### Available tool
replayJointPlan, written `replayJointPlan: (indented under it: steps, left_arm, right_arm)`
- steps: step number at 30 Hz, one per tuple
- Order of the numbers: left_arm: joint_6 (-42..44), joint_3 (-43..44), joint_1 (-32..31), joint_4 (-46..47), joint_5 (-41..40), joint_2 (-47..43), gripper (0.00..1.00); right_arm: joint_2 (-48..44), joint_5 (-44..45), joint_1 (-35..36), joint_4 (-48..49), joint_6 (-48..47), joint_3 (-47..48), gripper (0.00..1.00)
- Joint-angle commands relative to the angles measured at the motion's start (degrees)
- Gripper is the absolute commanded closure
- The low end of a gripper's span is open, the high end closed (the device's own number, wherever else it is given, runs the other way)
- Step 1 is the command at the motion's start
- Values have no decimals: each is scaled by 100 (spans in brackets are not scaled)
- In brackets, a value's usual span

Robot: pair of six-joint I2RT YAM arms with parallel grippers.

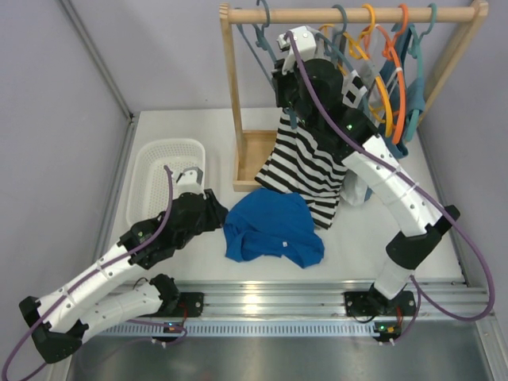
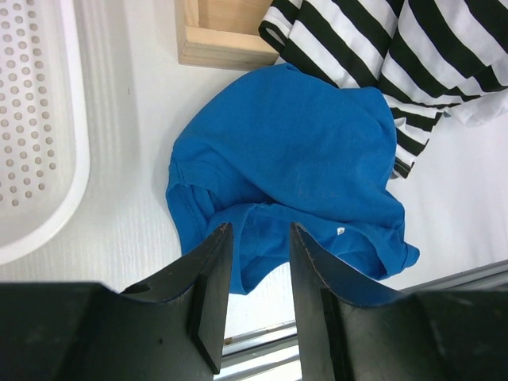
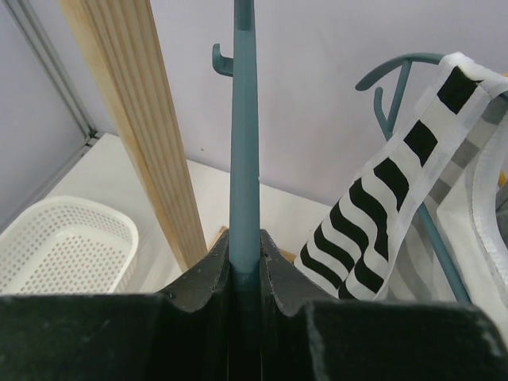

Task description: Place the tank top on the hanger

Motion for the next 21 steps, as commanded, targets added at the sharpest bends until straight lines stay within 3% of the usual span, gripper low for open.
replayJointPlan:
  steps: [1,10,21]
  left_arm:
    - [44,-25,-10,34,-68,-56,60]
    - [44,-61,-1,60,-60,-39,60]
    - [18,-96,-1,113,-7,58,59]
  right_arm:
    - [-428,9,51,795,40,-61,100]
    - [-964,-9,51,1454,40,-1037,100]
    - [-1631,105,51,1156,602,-2030,100]
